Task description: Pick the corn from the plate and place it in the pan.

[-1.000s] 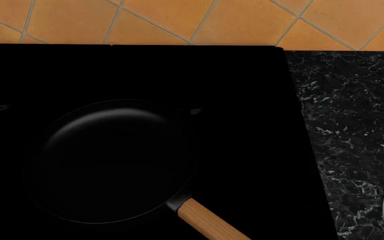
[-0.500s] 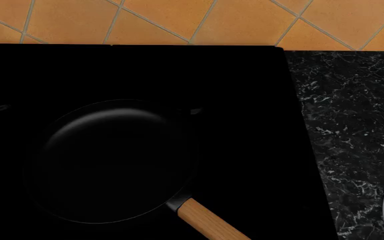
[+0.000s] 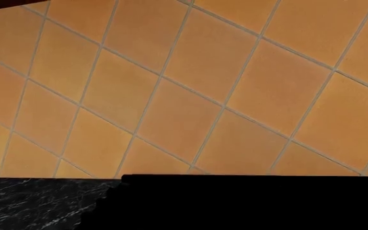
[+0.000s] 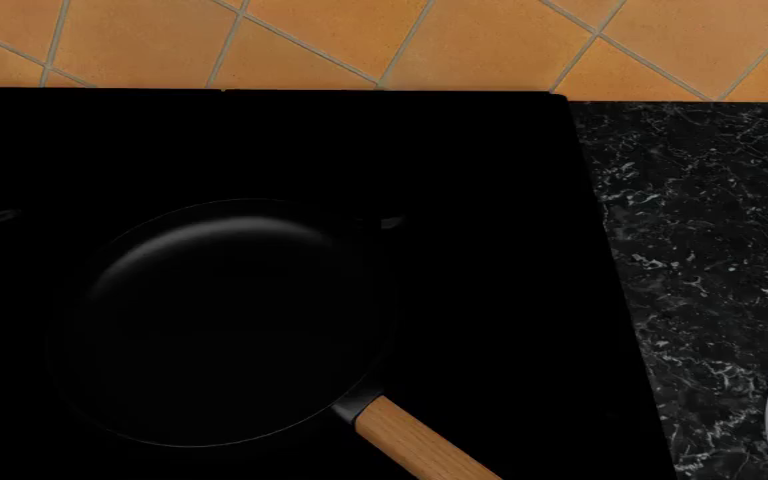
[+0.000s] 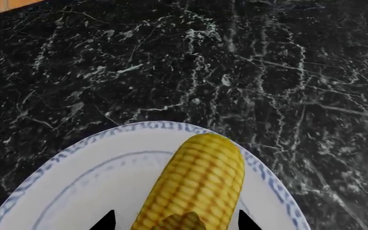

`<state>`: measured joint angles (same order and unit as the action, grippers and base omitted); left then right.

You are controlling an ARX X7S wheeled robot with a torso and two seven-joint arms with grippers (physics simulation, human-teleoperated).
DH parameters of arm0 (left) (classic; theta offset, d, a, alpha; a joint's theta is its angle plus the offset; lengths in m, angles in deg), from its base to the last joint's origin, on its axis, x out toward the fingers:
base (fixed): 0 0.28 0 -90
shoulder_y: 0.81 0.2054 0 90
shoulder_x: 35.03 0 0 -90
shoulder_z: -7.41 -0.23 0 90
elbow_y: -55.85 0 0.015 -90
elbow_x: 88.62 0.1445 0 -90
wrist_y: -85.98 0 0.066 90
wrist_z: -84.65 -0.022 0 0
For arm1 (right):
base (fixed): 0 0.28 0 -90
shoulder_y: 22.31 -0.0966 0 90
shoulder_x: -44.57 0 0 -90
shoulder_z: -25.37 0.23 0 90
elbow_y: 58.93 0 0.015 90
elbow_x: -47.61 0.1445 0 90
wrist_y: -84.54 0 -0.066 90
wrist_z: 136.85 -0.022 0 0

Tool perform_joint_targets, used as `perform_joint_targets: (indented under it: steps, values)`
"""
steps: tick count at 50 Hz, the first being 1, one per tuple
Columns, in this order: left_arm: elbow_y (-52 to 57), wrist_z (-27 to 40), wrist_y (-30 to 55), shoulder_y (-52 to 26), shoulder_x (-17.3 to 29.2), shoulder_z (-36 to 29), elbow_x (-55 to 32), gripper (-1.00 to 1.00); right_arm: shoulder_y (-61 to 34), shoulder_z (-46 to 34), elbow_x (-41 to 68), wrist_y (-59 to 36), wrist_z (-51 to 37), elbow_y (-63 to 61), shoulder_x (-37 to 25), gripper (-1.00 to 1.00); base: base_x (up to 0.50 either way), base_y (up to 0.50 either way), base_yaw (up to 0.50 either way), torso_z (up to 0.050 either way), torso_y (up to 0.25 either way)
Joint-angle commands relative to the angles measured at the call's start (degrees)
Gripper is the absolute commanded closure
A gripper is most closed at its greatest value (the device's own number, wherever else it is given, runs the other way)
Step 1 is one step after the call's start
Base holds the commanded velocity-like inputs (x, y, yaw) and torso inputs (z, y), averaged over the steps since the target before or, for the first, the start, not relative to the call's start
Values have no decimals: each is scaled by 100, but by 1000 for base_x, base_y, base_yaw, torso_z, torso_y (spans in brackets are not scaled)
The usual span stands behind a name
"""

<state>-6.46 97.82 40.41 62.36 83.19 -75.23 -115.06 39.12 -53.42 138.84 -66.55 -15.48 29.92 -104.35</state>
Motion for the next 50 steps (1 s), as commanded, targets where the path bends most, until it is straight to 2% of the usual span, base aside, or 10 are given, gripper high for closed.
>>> perform_joint_targets:
  steps: [1,12,27,50]
  values:
    - [1,12,17,-46,2,-24,-22,-100,-384,-35,168,-204,-166,-93,-150,100,0,0,0,0,0]
    - [-37,10,16,-124,-7,-81,-31,-100,-823,-59,635,-404,-409,-325,-372,100,0,0,0,0,0]
    - [-28,6,-44,-32,4,-40,-53,-100,-1942,-639,1167,-709,-804,-434,-449,100,0,0,0,0,0]
    - [3,23,-45,-49,10,-84,-78,-100,-3037,-1293,1663,-1002,-1063,-476,-284,100,0,0,0,0,0]
